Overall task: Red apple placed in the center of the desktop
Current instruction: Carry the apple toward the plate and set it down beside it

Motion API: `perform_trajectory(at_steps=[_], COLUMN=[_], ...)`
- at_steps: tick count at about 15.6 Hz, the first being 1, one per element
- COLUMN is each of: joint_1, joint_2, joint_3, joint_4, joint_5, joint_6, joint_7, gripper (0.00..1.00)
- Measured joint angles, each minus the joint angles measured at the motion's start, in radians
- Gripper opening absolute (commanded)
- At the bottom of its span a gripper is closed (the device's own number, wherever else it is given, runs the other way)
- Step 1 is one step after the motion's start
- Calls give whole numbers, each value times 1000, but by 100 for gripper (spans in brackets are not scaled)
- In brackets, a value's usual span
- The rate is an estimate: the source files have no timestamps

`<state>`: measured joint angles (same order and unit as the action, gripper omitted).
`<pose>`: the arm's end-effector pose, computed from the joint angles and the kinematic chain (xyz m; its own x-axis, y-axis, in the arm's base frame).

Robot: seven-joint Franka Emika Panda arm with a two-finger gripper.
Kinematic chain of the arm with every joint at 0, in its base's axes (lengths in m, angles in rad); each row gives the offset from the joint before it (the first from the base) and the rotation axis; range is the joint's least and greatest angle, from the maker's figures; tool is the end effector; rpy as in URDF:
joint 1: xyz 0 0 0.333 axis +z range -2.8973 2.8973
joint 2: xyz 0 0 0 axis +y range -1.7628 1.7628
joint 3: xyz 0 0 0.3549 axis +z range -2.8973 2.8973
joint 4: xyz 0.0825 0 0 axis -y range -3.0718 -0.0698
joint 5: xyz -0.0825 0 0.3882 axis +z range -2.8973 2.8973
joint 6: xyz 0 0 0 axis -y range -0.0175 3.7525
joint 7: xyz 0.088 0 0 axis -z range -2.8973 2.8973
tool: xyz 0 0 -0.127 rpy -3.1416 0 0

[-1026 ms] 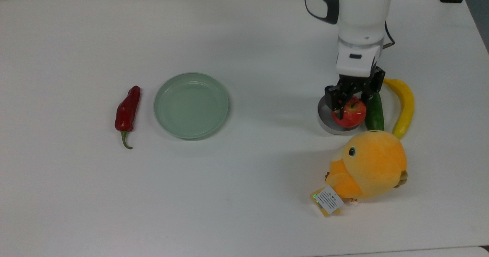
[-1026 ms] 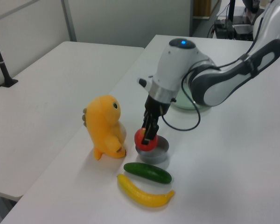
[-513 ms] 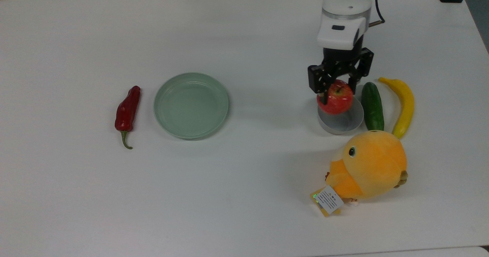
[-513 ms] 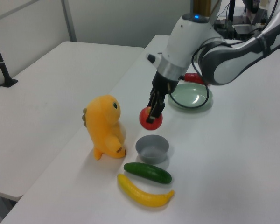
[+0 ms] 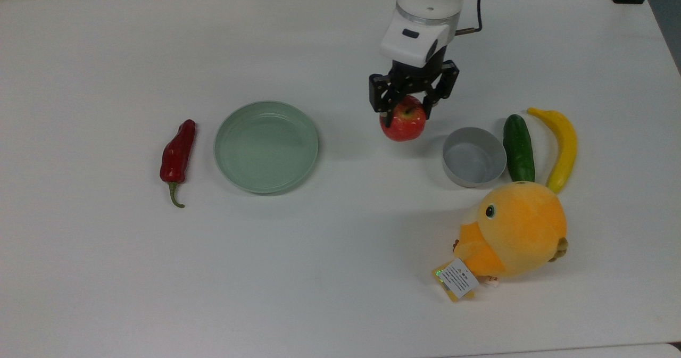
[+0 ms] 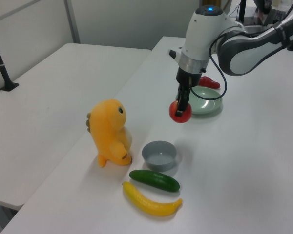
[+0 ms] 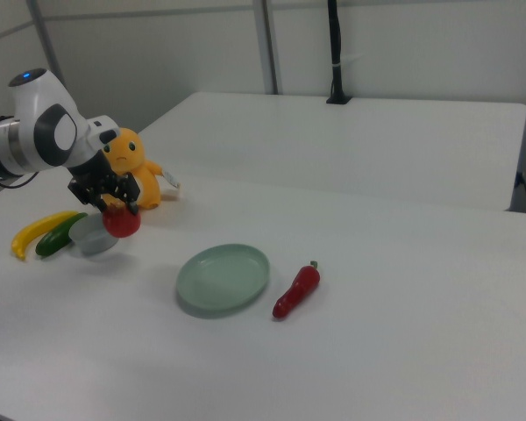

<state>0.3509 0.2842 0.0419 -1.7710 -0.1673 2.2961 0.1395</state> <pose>0.6283 0.2511 0.4410 0.9067 0.3408 0.2485 0.3253 -0.9401 0.1022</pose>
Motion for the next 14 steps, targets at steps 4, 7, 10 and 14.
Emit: perform_trajectory(at_steps=[4,7,10,14], joint_1=[0,0,-6,-11], joint_2=[-9,-9,-9,-9], joint_3=[-14,-16,-26,-53], joint_4=[-64,-101,-122,-125], joint_5=[0,0,0,0], joint_6=[-10,-12,-13,-14], joint_7=[-10,-10,-12,-32], gripper=[21,24,25,38])
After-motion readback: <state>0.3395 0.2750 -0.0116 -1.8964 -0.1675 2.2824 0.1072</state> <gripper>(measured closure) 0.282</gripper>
